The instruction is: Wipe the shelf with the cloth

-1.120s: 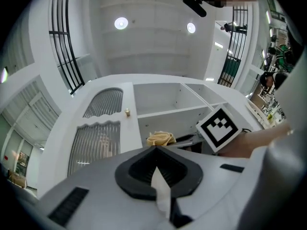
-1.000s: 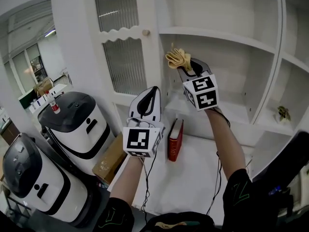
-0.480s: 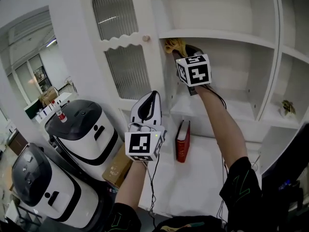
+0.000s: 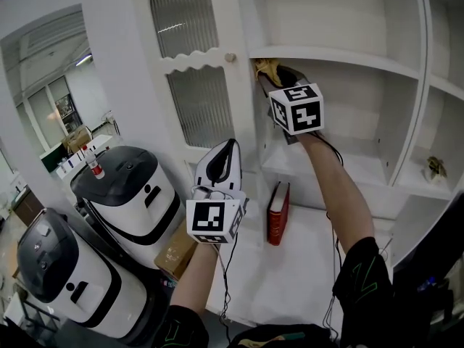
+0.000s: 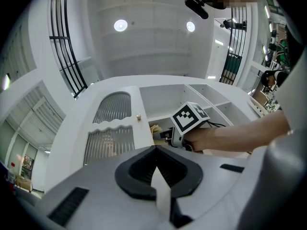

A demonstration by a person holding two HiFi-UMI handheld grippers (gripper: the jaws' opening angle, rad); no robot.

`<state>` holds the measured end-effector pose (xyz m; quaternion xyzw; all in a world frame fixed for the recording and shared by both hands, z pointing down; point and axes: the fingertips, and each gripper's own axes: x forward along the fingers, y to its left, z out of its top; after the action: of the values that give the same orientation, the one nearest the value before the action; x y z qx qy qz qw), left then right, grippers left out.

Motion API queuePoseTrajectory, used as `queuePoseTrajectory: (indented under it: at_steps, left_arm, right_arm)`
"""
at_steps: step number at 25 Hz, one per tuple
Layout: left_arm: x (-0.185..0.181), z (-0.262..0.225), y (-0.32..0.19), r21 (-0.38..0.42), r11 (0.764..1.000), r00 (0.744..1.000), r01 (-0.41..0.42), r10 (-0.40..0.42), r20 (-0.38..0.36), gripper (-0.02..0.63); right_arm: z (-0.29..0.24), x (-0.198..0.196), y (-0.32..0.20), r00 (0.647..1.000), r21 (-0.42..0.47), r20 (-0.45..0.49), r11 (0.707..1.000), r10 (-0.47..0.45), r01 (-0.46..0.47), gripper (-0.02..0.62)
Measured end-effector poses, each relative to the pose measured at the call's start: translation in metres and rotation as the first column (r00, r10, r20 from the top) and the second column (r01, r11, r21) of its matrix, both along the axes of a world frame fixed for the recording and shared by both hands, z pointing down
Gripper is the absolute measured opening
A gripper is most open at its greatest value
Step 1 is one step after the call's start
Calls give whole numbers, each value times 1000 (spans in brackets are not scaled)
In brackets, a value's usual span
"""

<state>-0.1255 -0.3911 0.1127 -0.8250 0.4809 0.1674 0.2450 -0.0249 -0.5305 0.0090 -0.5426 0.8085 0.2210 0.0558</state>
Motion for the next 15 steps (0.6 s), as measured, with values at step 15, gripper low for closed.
queuePoseTrajectory:
  at_steps: [15]
  left_arm:
    - [19, 8, -9, -21, 1000, 1000, -23, 23, -6, -3]
  right_arm:
    - [-2, -15, 41, 989, 99, -42, 984, -143, 147, 129]
